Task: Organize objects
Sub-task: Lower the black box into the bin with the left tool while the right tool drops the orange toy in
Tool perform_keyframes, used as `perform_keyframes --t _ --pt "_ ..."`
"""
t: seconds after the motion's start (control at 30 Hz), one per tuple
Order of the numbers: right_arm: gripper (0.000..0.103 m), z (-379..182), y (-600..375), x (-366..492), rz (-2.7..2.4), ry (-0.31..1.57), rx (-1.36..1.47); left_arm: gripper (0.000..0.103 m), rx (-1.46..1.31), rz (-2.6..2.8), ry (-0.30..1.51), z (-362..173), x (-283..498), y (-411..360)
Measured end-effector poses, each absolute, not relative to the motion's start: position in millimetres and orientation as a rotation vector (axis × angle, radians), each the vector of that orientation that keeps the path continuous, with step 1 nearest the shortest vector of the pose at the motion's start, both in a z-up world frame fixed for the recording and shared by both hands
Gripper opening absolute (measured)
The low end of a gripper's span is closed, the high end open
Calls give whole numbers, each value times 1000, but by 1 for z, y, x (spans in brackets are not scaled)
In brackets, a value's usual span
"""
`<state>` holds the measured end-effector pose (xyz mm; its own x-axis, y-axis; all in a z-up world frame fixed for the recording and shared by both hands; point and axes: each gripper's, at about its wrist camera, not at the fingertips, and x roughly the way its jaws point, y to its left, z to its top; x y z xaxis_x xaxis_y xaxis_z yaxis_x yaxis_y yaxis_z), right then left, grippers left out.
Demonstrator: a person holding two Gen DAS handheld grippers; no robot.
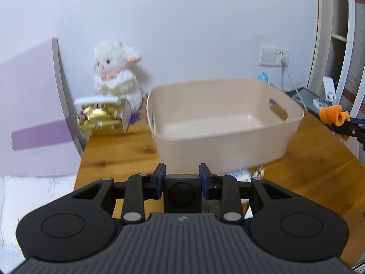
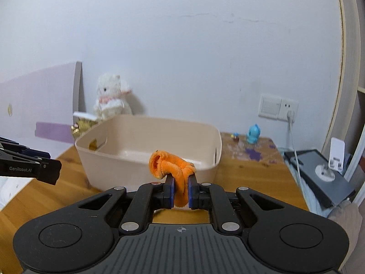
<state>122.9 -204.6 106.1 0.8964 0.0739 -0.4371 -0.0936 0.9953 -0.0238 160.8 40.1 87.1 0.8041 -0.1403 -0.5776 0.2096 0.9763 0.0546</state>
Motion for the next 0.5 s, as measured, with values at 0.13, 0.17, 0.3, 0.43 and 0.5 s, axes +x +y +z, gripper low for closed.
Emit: perform_keyframes --t 0.13,0.17,0.3,0.43,0.5 --pt "11 115 -206 133 86 420 -29 34 118 -193 567 105 167 32" --pt "11 117 -207 137 86 414 -26 34 119 -197 558 109 170 29" --pt "11 122 -209 154 81 398 -21 34 134 -209 541 118 186 17" --pt "11 122 -211 173 73 391 -17 34 139 -190 544 117 210 5" --pt "11 121 -212 182 67 392 -15 34 139 -173 555 113 224 0"
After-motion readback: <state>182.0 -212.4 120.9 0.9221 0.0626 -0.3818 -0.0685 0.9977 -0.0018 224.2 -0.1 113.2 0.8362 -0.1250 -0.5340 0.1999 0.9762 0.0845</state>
